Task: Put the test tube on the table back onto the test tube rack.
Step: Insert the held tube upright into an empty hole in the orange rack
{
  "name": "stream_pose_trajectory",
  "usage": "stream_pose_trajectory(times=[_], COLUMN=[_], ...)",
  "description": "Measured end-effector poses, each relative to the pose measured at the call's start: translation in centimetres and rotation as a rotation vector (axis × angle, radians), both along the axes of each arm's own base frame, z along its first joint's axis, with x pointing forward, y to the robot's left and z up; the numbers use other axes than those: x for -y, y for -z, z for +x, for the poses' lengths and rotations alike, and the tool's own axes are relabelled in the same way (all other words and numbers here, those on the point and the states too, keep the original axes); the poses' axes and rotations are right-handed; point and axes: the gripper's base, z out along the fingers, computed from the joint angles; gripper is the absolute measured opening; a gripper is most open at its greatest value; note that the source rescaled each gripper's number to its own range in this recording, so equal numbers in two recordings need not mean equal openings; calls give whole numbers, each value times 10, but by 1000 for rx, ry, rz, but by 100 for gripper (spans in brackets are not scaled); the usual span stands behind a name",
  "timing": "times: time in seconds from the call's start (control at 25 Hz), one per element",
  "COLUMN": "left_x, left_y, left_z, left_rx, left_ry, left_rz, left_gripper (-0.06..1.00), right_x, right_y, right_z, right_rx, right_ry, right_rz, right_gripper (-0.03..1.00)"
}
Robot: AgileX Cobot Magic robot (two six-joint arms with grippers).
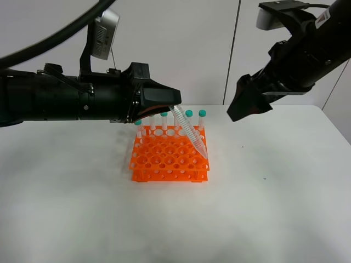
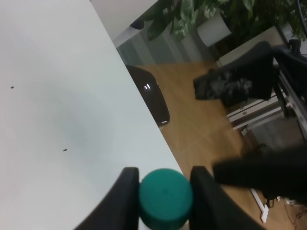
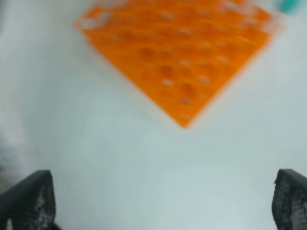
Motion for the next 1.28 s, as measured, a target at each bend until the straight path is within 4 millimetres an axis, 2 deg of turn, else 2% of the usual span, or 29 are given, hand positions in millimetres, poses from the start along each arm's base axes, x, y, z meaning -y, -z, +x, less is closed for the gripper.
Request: stream_pose_trajectory(times=[0.24,0.44,0.6,0.8,0.88,1.0,1.28], left_x=[0,0,0,0,0,0,0], left_y=[0,0,0,0,0,0,0], left_z=[0,0,0,0,0,0,0], left_rx=[0,0,0,0,0,0,0], left_ry=[1,1,1,2,2,2,2], left_rz=[0,0,0,-1,-1,-1,-1], left_gripper=[0,0,0,0,0,0,0], right_x=[46,84,100,102,103,104,109], right_y=[18,22,24,29,35,42,75], right_z=[27,31,28,22,12,-15,-110], right_rx=[-87,-143,-198,-220,-238,-256,-272], right_ry=[253,391,439,447,446,449,450], right_rz=[-66,-83,-98,-106,-111,-118,-122], right_gripper=[100,100,100,100,100,100,100])
